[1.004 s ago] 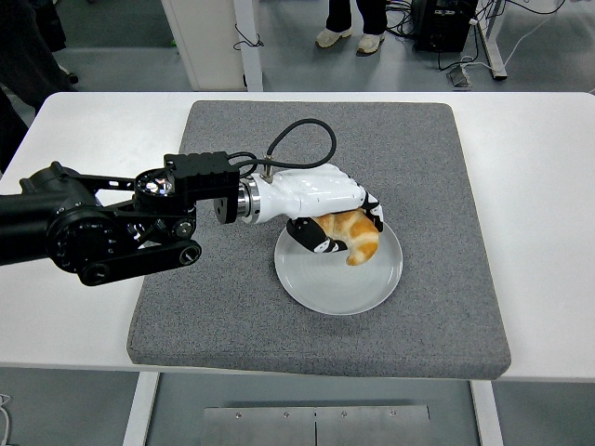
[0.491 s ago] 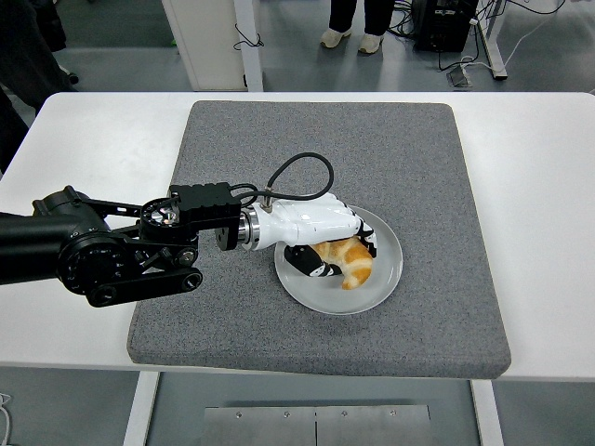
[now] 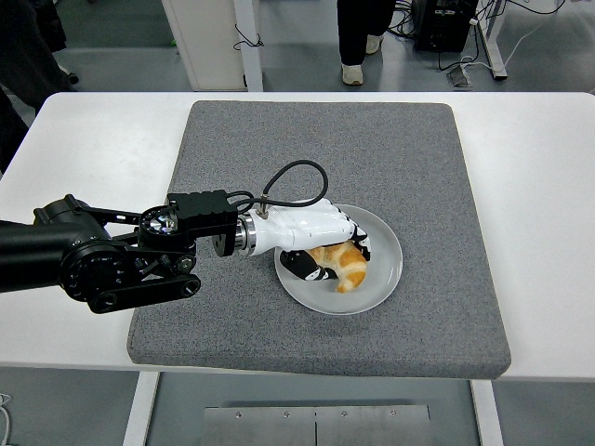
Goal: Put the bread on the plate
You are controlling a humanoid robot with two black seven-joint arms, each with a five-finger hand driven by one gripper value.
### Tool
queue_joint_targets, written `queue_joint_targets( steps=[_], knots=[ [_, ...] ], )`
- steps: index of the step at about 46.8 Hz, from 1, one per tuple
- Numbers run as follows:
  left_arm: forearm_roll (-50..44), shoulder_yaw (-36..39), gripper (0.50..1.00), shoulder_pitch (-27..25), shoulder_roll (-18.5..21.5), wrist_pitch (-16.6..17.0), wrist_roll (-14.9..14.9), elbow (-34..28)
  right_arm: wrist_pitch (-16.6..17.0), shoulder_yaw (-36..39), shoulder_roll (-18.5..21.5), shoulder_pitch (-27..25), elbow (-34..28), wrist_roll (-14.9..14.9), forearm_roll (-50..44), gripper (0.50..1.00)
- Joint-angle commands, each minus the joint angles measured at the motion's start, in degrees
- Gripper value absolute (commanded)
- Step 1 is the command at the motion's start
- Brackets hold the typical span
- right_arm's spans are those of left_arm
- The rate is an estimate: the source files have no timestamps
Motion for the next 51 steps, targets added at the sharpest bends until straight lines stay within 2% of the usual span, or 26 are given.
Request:
queue_joint_targets(
  steps=[1, 3, 9, 22, 28, 33, 40, 47, 51],
  knots=[
    [-0.1, 0.0, 0.670, 0.0, 0.0, -0.1, 0.0, 0.0, 0.0, 0.0, 0.0, 0.0, 0.0, 0.0, 0.0, 1.000],
    [-0.1, 0.0, 0.720, 0.0, 0.0, -0.1, 0.0, 0.0, 0.0, 0.0, 0.0, 0.0, 0.0, 0.0, 0.0, 1.000],
    [-0.1, 0.1, 0.793, 0.1, 0.0, -0.1, -0.2, 0.0, 0.0, 0.0, 0.0, 0.0, 0.0, 0.0, 0.0, 1.000],
    [-0.4, 0.0, 0.833, 0.1, 0.0, -0.3, -1.1, 0.0, 0.0, 0.0, 0.0, 0.0, 0.0, 0.0, 0.0, 1.000],
    [-2.5, -0.4, 0.884, -0.2, 0.2, -1.6, -2.6, -0.3, 0.0, -0.1, 0.0, 0.0, 0.0, 0.0, 0.0, 1.000],
    [-9.6, -1.2, 0.902, -0.9, 0.7, -4.7, -4.5, -0.4, 0.0, 0.0, 0.0, 0.0, 0.0, 0.0, 0.0, 1.000],
    [-17.1, -4.9, 0.919, -2.6, 1.8, -11.0, -6.8, -0.4, 0.0, 0.0, 0.0, 0.0, 0.0, 0.0, 0.0, 1.000],
    [-18.4, -11.2, 0.949, -1.7, 3.1, -11.8, -7.0, -0.4, 0.0, 0.0, 0.0, 0.0, 0.0, 0.0, 0.0, 1.000],
    [-22.2, -13.8, 0.961, -0.9, 3.3, -11.8, -7.0, -0.2, 0.0, 0.0, 0.0, 0.0, 0.0, 0.0, 0.0, 1.000]
  ],
)
